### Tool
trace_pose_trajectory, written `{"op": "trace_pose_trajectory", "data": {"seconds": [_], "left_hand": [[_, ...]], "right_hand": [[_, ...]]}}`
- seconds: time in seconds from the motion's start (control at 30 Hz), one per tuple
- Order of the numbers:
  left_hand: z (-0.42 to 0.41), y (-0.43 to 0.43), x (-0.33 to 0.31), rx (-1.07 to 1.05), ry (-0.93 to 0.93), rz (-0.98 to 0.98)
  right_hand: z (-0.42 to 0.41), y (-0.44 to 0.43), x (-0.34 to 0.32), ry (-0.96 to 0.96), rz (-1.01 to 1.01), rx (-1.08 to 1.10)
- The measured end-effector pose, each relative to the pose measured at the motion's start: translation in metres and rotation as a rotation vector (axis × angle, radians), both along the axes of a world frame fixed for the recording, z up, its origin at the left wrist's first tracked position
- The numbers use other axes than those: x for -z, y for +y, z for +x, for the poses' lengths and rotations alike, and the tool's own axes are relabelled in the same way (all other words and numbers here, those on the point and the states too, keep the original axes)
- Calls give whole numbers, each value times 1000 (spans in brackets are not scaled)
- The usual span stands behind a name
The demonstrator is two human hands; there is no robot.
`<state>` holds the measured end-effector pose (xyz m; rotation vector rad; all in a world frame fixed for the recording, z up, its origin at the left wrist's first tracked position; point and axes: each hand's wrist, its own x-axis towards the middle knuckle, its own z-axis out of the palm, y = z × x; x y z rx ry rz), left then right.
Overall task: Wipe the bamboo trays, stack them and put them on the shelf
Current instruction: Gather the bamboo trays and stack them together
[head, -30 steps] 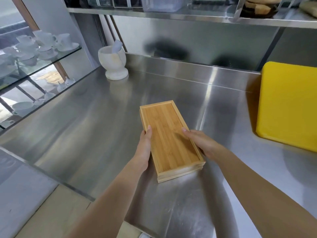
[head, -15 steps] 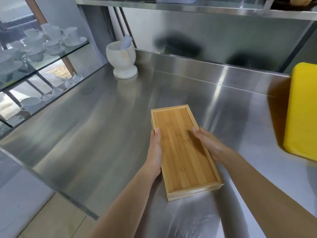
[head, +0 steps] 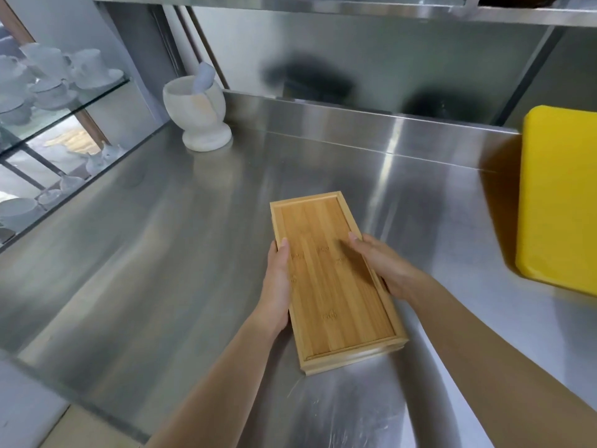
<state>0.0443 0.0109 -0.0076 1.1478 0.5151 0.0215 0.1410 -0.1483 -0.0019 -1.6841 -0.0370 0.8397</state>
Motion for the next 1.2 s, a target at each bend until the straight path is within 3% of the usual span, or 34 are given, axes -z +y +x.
{"op": "trace_pose_trajectory", "data": {"seconds": [0.73, 1.2], "left_hand": [[61, 33, -2, -1, 87, -27], [-52, -24, -1, 2, 32, 7]], "right_hand": [[59, 41, -7, -10, -50, 20], [-72, -37, -15, -92, 77, 108]]}}
